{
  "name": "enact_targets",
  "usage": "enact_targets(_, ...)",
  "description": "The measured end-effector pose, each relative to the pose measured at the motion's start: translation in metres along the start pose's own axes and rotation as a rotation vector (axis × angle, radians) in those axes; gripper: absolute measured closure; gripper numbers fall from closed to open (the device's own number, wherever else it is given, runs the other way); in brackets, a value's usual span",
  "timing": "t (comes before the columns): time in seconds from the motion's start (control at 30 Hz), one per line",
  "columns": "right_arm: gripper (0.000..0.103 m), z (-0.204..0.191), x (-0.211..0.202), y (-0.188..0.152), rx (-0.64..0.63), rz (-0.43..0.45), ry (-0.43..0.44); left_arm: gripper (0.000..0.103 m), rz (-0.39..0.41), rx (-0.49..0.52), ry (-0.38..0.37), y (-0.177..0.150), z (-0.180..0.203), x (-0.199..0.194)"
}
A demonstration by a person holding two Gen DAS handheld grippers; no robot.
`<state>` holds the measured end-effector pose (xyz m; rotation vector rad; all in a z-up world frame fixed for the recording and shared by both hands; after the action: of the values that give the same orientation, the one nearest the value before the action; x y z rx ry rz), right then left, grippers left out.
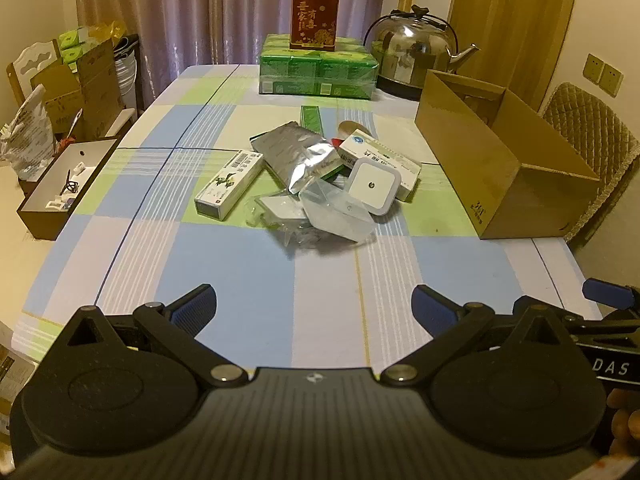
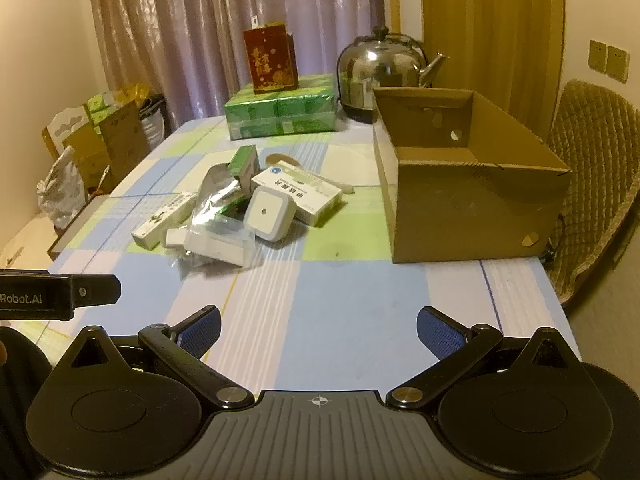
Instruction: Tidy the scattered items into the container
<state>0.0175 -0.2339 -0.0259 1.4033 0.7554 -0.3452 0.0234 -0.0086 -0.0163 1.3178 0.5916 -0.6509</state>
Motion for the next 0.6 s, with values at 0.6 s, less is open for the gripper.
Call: enact_targets(0.6,0.002,-0.001,0.005,0.001,-0.007,0.0,0.01,0.001,0.024,0.001,-0.029,0.013,0.004,-0.001)
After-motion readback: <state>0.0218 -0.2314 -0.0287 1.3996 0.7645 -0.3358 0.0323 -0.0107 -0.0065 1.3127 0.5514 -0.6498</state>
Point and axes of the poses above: each gripper's, at about its wrist camera, not at the fingertips, and x roughly the way its jaws point, z to its right, y to its top, the point moved 2 cm from there along x, roughly the way its jaws point, and after that the axes turned 7 degrees about -x, right-handed, at the moved point
